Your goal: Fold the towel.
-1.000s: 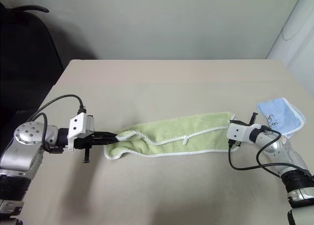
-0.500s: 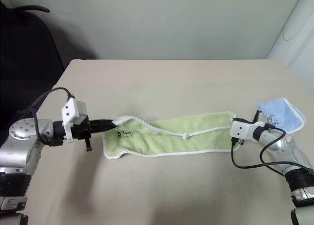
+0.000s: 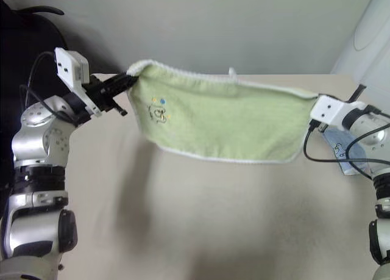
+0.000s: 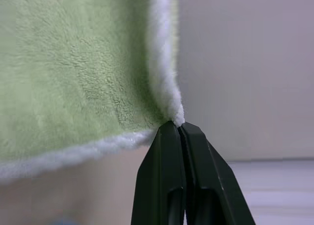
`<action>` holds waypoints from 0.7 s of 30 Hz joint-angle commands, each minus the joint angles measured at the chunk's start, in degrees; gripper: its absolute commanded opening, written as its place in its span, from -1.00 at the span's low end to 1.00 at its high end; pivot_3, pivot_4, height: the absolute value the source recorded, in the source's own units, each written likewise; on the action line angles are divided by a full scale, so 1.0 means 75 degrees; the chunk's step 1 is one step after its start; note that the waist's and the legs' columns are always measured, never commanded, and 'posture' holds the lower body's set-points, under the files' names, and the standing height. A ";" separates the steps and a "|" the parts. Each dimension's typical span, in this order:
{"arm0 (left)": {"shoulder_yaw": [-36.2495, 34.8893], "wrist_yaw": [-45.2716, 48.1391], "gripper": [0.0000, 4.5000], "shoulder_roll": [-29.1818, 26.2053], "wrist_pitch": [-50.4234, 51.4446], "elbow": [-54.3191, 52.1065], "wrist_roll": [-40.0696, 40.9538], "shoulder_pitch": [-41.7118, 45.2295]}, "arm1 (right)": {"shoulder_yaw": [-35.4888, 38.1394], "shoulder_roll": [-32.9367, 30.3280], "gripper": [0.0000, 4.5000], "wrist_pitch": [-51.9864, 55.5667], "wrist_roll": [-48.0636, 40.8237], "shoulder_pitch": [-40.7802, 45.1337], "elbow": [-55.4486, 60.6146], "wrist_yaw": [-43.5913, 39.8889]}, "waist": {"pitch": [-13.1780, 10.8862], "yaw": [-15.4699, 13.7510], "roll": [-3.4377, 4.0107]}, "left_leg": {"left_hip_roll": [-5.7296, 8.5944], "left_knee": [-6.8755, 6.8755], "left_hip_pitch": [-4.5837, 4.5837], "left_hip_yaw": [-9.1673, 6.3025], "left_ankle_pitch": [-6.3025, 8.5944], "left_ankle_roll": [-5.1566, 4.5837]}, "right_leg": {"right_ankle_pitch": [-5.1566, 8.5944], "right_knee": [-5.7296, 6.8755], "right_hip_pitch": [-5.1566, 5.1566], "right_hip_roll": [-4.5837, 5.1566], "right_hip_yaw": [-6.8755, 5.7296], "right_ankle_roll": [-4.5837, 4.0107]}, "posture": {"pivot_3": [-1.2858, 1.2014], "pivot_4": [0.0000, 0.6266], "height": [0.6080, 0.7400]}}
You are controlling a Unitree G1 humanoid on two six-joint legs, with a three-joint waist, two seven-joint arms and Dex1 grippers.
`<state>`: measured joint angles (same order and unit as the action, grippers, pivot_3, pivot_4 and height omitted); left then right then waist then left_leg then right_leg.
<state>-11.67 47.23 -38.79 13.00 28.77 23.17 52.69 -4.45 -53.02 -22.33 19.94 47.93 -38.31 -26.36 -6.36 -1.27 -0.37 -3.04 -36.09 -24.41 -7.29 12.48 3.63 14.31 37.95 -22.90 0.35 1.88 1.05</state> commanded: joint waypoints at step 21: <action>-0.0418 0.2363 -0.99 -0.1419 0.0998 -0.1896 0.0730 -0.2454 | 0.1551 -0.1403 -1.00 0.1402 -0.2926 -0.2606 0.2370 -0.3328 | -0.0007 -0.0046 0.0007 | 0.0002 -0.0012 -0.0072 0.0010 -0.0016 -0.0026 | -0.0011 -0.0034 -0.0046 0.0001 0.0005 0.0020 | 0.03 -0.52 1.00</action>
<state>-11.84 59.29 -44.08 15.93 27.74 25.82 48.42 2.58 -59.20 -17.09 4.58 42.64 -30.37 -41.93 -6.41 -1.62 -0.32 -3.02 -36.18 -24.93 -7.22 12.35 3.43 14.22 37.76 -23.24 0.36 1.92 1.19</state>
